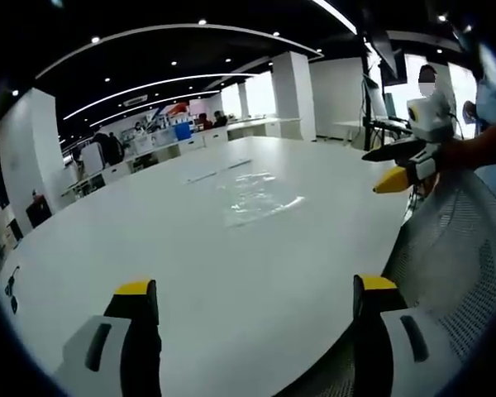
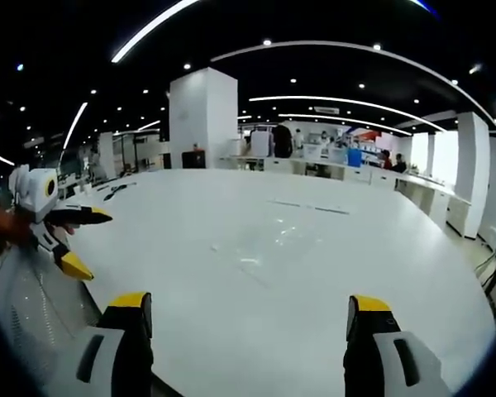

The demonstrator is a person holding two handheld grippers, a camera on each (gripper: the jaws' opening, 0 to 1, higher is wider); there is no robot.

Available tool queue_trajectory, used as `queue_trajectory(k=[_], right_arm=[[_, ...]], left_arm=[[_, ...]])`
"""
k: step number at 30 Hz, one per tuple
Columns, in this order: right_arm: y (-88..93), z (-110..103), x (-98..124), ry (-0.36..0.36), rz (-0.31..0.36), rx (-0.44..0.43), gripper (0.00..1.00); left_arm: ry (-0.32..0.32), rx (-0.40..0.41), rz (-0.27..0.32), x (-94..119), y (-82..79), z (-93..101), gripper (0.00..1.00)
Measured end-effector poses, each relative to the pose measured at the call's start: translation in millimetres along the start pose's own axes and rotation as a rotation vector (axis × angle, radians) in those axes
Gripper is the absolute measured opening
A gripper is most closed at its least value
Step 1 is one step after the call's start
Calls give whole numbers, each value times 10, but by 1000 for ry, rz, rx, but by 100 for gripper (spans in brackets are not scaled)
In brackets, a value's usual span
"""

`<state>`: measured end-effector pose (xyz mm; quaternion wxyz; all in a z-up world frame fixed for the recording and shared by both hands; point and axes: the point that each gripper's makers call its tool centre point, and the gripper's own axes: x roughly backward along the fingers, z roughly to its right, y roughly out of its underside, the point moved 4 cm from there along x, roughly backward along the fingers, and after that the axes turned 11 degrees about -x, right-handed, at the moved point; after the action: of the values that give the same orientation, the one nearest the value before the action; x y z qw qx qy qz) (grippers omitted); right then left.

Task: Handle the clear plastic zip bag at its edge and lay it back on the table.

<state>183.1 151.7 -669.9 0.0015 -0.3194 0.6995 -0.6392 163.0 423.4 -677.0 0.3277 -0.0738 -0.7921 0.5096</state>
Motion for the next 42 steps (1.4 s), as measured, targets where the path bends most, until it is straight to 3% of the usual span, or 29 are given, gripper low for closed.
queue_trajectory(k=[23,35,42], right_arm=[[-16,19,-24,-2,-5,-9,98],[-54,64,-18,17,20,10,99],[-19,41,-30,7,-16,18,97]], left_arm=[[0,0,-2,-30,21,-52,97],[8,0,-57,-41,94,-48,99],[26,-24,-65,-38,27,-35,99]])
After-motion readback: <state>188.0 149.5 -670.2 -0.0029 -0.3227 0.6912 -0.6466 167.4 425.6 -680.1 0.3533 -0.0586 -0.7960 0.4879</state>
